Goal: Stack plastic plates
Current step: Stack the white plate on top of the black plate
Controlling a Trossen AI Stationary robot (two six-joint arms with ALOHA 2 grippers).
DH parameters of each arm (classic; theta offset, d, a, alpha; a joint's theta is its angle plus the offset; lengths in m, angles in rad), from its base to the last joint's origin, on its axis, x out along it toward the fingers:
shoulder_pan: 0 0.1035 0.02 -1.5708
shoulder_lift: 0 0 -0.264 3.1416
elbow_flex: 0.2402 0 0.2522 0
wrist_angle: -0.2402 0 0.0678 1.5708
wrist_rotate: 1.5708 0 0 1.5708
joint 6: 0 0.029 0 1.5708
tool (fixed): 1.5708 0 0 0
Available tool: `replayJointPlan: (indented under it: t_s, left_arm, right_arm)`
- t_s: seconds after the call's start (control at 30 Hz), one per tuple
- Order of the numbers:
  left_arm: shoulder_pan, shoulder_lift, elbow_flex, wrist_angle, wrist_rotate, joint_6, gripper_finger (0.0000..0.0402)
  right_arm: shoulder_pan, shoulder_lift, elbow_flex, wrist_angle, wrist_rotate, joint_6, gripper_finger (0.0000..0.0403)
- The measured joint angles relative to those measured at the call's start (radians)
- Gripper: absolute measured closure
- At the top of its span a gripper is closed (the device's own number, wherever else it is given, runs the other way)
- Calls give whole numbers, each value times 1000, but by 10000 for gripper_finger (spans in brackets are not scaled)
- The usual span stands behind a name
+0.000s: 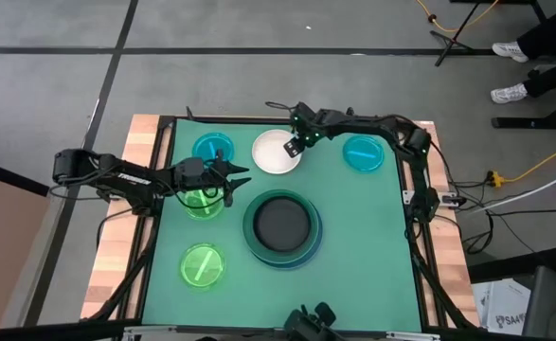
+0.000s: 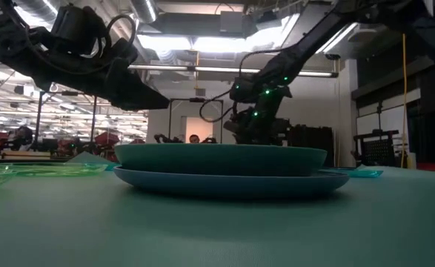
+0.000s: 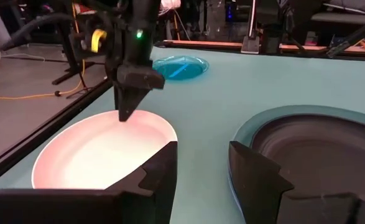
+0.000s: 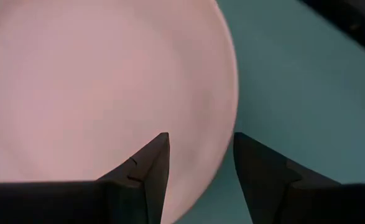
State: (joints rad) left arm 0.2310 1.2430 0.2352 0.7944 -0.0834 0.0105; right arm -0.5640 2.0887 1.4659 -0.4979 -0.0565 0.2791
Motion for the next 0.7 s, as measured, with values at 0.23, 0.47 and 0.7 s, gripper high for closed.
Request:
replayJointPlan:
  t_s: [0.23, 0.47, 0.7]
  left_arm:
    - [0, 0, 0, 0, 0, -5, 264]
    - [0, 0, 0, 0, -1, -5, 264]
    - [0, 0, 0, 1, -4, -6, 264]
  right_arm:
    - [0, 44, 33, -30, -14, -44, 237]
    - [0, 44, 33, -35, -3, -97, 304]
    - [0, 44, 34, -26, -6, -190, 393]
